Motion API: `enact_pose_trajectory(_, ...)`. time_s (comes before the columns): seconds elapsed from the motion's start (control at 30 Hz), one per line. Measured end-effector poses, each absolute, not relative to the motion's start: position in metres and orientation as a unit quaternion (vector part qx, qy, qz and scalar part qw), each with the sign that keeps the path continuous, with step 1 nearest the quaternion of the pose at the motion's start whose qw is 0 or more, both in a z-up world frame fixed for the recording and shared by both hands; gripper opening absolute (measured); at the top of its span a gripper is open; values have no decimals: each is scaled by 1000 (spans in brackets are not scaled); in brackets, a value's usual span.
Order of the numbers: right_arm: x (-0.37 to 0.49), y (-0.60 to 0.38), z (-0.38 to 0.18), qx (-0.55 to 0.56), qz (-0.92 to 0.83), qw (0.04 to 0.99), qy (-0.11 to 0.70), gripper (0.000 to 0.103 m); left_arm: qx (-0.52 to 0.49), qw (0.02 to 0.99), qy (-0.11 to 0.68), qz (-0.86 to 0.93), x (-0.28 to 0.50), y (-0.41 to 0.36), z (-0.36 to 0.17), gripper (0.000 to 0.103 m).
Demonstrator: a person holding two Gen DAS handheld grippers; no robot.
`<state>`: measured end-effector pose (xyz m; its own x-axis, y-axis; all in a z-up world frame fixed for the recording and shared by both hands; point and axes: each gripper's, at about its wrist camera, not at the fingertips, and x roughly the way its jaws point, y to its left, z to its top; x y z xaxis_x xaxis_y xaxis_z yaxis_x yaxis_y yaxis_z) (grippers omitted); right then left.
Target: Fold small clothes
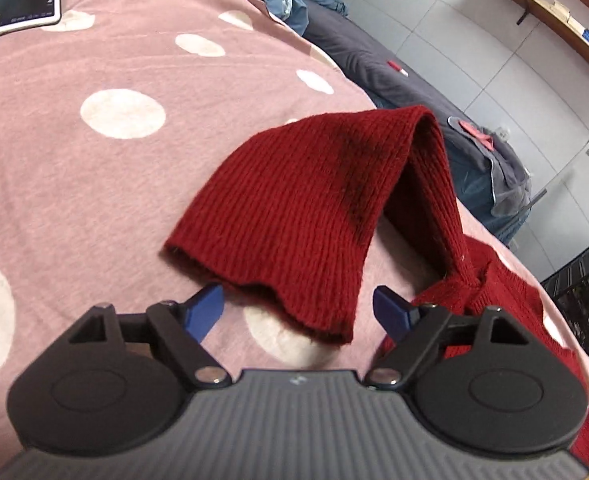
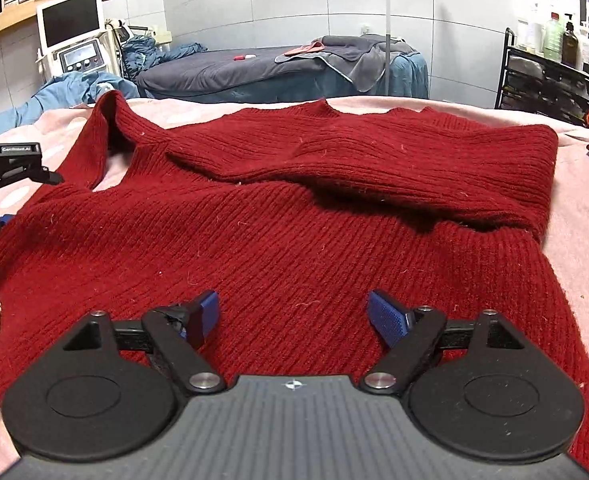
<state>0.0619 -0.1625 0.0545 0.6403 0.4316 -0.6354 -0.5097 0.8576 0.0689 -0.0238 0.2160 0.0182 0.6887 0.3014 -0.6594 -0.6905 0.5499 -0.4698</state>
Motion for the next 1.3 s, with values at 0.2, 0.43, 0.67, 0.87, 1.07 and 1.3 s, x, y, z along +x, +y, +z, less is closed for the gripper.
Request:
enact_pose_trajectory(0.2,61,-160,53,-58,262,903,335,103,-377,841,231,311,-9,228,12,54)
enact_pose_trajectory(0.43,59,-157,51,-71,263,902,334,103,-399,826,230,326,2,247,5,7)
enact_pose_trajectory(0.67,60,-158,50,-69,265,902,333,103,-355,875,182,273,42,222,59,6)
enact_pose_trajectory(0.87,60,-158,50,-67,266,902,332,103,-253,945,144,149,114,132,140,6)
enact_pose_trajectory(1.07,63,-166,50,-38,274,902,333,103,-191,956,220,-26,185,1,144,6)
enact_pose_trajectory(1.3,67,-181,51,21,286,898,333,103,-174,920,339,-93,197,-59,92,24)
